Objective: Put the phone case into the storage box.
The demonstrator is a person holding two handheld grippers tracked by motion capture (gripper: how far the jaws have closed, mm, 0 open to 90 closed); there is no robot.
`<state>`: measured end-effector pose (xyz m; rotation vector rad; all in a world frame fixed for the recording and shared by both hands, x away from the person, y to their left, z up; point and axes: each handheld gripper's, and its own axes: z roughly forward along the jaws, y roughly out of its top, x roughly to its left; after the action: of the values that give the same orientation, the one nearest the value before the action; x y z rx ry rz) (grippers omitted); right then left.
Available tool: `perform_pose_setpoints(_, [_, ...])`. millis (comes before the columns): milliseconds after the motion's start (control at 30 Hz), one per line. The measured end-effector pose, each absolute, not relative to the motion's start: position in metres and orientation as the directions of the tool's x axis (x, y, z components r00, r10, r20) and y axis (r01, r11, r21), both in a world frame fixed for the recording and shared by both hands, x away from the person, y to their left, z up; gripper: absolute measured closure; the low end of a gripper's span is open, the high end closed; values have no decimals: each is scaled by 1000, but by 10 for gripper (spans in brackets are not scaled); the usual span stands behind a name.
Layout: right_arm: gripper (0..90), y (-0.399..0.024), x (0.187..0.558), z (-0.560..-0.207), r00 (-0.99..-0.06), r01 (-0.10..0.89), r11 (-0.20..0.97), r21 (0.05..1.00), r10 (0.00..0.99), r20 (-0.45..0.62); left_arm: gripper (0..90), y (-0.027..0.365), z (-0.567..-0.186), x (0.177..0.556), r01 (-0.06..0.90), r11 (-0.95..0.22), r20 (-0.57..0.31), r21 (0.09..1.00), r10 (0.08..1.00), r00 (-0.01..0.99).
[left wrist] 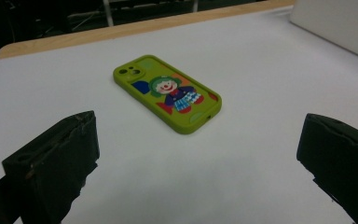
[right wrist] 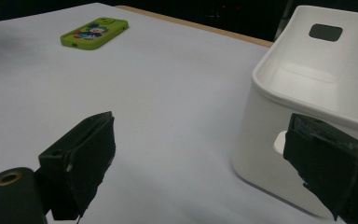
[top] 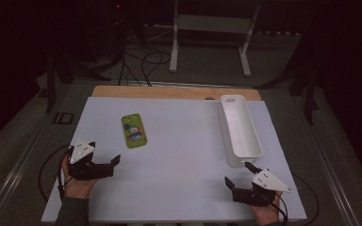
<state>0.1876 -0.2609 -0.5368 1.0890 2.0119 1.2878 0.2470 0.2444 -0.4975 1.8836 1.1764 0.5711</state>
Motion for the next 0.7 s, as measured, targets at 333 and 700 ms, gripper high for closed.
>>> perform_pose_setpoints(333, [88,-261,188,-537,-547,352,228,908,837,2,0,236,-494,263,521,-243,-46,819,875,481])
perform_pose_setpoints(700, [88,-261,188,-537,-549,353,231,907,836,1,0,232,-494,277,535,-241,-60,810,872,485])
